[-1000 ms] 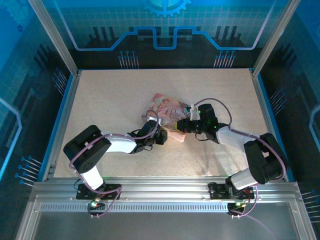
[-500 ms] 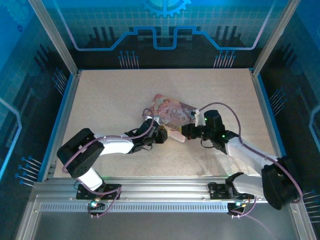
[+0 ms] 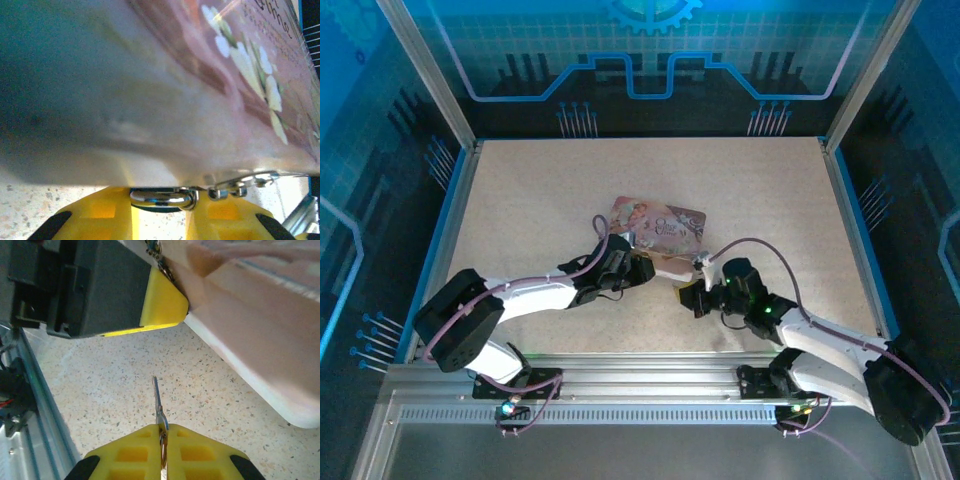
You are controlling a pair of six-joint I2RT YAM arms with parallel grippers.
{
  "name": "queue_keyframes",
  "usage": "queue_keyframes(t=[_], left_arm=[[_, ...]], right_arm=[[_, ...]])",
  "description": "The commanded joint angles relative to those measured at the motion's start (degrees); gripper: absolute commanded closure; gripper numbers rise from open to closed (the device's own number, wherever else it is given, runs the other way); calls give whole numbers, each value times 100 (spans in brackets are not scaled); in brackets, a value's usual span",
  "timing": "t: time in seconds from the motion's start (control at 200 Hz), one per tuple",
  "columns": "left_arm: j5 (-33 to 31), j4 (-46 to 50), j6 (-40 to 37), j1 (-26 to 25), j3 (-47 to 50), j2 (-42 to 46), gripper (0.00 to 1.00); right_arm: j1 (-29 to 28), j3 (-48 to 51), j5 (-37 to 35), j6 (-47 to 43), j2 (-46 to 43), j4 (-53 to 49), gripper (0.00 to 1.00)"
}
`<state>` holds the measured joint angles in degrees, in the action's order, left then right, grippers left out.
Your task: Unlock a padlock with a key
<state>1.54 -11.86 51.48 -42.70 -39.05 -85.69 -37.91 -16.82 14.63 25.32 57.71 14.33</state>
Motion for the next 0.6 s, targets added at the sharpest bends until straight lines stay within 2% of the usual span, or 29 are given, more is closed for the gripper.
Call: queue_keyframes(t=[0.0,0.22,0.595], left_arm=[[365,-206,371,0,9,228,88],[529,-334,595,-25,112,329,88],[470,-360,794,-143,207,518,90]], right_arm=[[-215,213,-460,-337,134,817,91],[-530,247,-855,-736,679,1374,91],[-558,-88,-956,-1112,1631,1873,91]])
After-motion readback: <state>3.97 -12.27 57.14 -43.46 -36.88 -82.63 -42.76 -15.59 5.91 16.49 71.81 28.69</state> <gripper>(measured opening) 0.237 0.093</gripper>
